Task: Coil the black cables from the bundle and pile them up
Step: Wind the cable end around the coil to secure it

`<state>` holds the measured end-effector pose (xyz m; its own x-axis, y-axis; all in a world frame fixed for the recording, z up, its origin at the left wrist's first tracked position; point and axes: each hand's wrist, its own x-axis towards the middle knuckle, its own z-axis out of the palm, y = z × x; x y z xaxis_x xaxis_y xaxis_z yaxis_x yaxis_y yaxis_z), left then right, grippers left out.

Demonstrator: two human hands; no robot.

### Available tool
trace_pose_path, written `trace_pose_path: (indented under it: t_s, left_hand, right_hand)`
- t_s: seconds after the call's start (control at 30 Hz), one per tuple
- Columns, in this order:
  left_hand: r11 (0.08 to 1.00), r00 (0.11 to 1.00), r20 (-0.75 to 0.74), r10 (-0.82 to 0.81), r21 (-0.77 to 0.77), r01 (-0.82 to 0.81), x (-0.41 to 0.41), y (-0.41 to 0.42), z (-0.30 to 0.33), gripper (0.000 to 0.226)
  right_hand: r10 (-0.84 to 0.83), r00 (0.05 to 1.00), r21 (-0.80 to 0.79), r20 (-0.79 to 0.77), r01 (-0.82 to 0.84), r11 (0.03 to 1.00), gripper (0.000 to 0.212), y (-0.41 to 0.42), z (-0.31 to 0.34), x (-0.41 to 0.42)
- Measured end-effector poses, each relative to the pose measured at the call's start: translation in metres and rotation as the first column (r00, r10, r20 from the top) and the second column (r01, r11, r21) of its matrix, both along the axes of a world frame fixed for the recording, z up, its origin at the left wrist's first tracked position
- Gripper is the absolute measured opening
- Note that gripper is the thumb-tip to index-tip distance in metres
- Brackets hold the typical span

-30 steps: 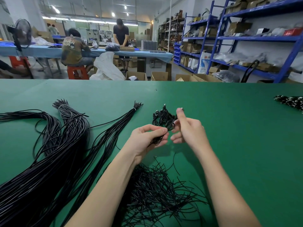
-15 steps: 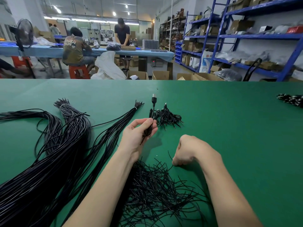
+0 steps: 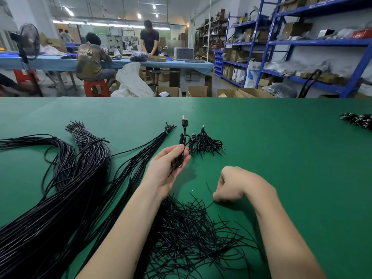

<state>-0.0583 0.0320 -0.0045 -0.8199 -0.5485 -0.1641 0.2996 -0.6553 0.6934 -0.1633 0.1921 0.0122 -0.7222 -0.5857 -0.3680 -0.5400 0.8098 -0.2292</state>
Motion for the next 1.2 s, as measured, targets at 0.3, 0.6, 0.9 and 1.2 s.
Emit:
trace_pose_path:
  t_s: [0.3, 0.6, 0.9, 1.2]
  left_hand:
    - [0.959, 0.999, 0.013, 0.044, -0.28, -0.039, -0.004, 0.008, -0.002, 0.01]
    - [0.874, 0.997, -0.059, 0.055, -0.48, -0.076, -0.002, 0.014, 0.003, 0.006]
    - [0.815, 0.996, -0.088, 0.003, -0.577, -0.054, -0.002, 0.015, 0.003, 0.006]
    - [0.828, 0.994, -0.093, 0.057, -0.552, -0.099, -0.004, 0.019, 0.005, 0.008]
  right_hand:
    - [0.141, 0.933, -0.879, 0.331, 0.251, 0.406, 0.005, -0.004, 0.028, 0.013]
    - [0.14, 0.771, -0.776, 0.621, 0.58, 0.249, 0.022, -0.019, 0.019, 0.021]
    - [0.19, 0.706, -0.73, 0.682, 0.643, 0.231, 0.01, -0.018, 0.016, 0.016]
    - [0.159, 0.805, -0.82, 0.572, 0.559, 0.12, 0.013, -0.026, 0.013, 0.024]
